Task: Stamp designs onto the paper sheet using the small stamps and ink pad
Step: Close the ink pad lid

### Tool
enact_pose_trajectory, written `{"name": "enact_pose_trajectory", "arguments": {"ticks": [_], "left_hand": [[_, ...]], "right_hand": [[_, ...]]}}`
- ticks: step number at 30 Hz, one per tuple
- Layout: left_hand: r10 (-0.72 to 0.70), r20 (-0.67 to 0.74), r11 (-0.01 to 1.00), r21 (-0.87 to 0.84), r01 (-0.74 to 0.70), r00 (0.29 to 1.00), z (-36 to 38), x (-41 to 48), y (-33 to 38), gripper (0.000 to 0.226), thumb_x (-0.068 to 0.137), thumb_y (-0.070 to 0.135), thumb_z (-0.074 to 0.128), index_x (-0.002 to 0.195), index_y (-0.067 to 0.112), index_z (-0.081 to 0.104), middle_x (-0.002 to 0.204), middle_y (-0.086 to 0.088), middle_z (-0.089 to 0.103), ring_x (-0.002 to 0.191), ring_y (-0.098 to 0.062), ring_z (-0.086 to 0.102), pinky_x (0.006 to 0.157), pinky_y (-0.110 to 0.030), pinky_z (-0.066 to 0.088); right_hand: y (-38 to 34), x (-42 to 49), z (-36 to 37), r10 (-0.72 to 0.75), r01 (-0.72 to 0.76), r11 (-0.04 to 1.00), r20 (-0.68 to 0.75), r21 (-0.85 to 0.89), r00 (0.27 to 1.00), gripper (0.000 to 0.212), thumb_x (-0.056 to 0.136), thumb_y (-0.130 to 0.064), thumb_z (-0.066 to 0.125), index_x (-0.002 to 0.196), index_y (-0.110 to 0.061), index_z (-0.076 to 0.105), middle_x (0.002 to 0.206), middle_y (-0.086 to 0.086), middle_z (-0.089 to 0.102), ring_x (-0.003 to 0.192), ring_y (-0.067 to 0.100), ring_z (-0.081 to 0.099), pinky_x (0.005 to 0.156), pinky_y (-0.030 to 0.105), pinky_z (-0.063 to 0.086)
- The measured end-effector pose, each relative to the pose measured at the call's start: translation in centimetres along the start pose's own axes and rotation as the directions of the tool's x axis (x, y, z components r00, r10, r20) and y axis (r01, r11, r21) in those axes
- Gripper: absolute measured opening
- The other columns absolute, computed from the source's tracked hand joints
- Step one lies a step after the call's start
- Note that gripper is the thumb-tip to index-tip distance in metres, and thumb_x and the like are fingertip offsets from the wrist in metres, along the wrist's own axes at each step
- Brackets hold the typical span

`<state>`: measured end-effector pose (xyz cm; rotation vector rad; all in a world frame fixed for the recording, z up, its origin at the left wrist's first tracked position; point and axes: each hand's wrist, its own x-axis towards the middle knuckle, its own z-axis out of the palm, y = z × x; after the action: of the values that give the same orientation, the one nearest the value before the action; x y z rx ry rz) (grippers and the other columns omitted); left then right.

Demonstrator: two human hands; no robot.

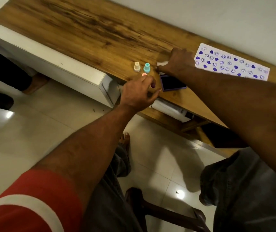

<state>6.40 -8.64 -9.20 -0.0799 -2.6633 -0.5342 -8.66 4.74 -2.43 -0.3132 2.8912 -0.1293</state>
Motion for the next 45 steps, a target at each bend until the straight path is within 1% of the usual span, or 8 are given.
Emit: {"name": "enact_pose_trajectory", "arguments": {"ticks": [3, 6, 12, 21, 26, 33, 39, 45], "left_hand": [[0.081, 0.096, 0.997, 0.009, -0.082, 0.992, 0.8, 0.1, 0.6, 0.037, 0.098, 0.056, 0.062, 0.100, 0.020, 0.068, 0.087, 0.002, 0.073, 0.071, -0.016, 0.066, 0.057, -0.029, 0.047], [-0.034, 0.162, 0.999, -0.003, 0.035, 0.986, 1.4, -0.3, 1.0, 0.041, 0.096, 0.064, 0.060, 0.104, 0.024, 0.066, 0.092, 0.006, 0.075, 0.078, -0.013, 0.070, 0.063, -0.034, 0.056], [-0.177, 0.148, 0.984, 0.006, 0.178, 0.973, 1.6, 0.1, 1.8, 0.042, 0.089, 0.070, 0.062, 0.101, 0.029, 0.064, 0.075, 0.016, 0.055, 0.067, -0.007, 0.053, 0.055, -0.026, 0.034], [-0.276, 0.147, 0.958, -0.041, 0.284, 0.950, 1.8, 0.1, 2.3, 0.044, 0.089, 0.068, 0.065, 0.109, 0.029, 0.066, 0.082, 0.009, 0.067, 0.075, -0.012, 0.066, 0.066, -0.032, 0.055], [-0.255, 0.144, 0.962, -0.063, 0.266, 0.956, 1.6, 0.0, 2.8, 0.042, 0.089, 0.063, 0.070, 0.111, 0.028, 0.070, 0.090, 0.008, 0.073, 0.078, -0.011, 0.068, 0.067, -0.031, 0.058], [-0.250, 0.141, 0.965, -0.052, 0.259, 0.958, 0.6, -1.9, 3.5, 0.040, 0.089, 0.055, 0.074, 0.116, 0.026, 0.073, 0.093, 0.005, 0.076, 0.079, -0.013, 0.071, 0.067, -0.027, 0.055], [-0.250, 0.133, 0.966, -0.035, 0.257, 0.959, -0.6, -2.2, 4.3, 0.041, 0.089, 0.055, 0.074, 0.119, 0.027, 0.073, 0.094, 0.004, 0.077, 0.080, -0.012, 0.071, 0.065, -0.024, 0.049], [-0.233, 0.131, 0.968, -0.062, 0.243, 0.964, -0.7, -2.2, 4.1, 0.041, 0.087, 0.051, 0.076, 0.118, 0.024, 0.074, 0.093, 0.003, 0.078, 0.081, -0.014, 0.073, 0.066, -0.024, 0.050]], "right_hand": [[-0.4, 0.7, 0.3, 0.005, -0.005, 1.000, -0.002, -0.006, 1.000, 0.087, 0.078, -0.073, 0.068, 0.136, -0.008, 0.053, 0.136, 0.021, 0.054, 0.124, 0.038, 0.053, 0.102, 0.043, 0.043], [-0.5, 0.6, 0.3, -0.001, 0.001, 1.000, -0.009, 0.001, 1.000, 0.085, 0.078, -0.074, 0.066, 0.134, -0.010, 0.056, 0.136, 0.021, 0.054, 0.125, 0.037, 0.053, 0.103, 0.044, 0.043], [0.6, -1.2, -1.0, -0.015, 0.048, 0.975, -0.151, 0.217, 0.988, 0.067, 0.075, -0.070, 0.062, 0.125, -0.026, 0.068, 0.132, 0.014, 0.056, 0.120, 0.034, 0.054, 0.103, 0.040, 0.041], [3.7, -8.3, 2.0, 0.192, 0.049, 0.844, -0.387, 0.533, 0.902, 0.059, 0.067, -0.064, 0.068, 0.103, -0.017, 0.068, 0.128, 0.007, 0.058, 0.117, 0.021, 0.055, 0.095, 0.031, 0.046], [3.2, -9.9, 4.8, 0.239, 0.043, 0.819, -0.408, 0.572, 0.881, 0.054, 0.074, -0.058, 0.076, 0.105, -0.016, 0.065, 0.151, 0.011, 0.045, 0.141, 0.026, 0.041, 0.104, 0.023, 0.031], [1.9, -13.1, 7.3, 0.270, 0.033, 0.821, -0.438, 0.570, 0.857, 0.053, 0.077, -0.057, 0.079, 0.108, -0.015, 0.064, 0.155, 0.012, 0.040, 0.143, 0.026, 0.039, 0.106, 0.024, 0.031], [2.2, -14.3, 7.5, 0.298, -0.049, 0.847, -0.397, 0.529, 0.868, 0.055, 0.072, -0.061, 0.078, 0.109, -0.022, 0.062, 0.152, 0.010, 0.043, 0.142, 0.029, 0.039, 0.113, 0.046, 0.036], [2.2, -13.7, 7.6, 0.281, -0.082, 0.874, -0.360, 0.479, 0.889, 0.064, 0.069, -0.076, 0.071, 0.110, -0.027, 0.061, 0.145, 0.006, 0.051, 0.137, 0.029, 0.042, 0.109, 0.048, 0.036]]}}
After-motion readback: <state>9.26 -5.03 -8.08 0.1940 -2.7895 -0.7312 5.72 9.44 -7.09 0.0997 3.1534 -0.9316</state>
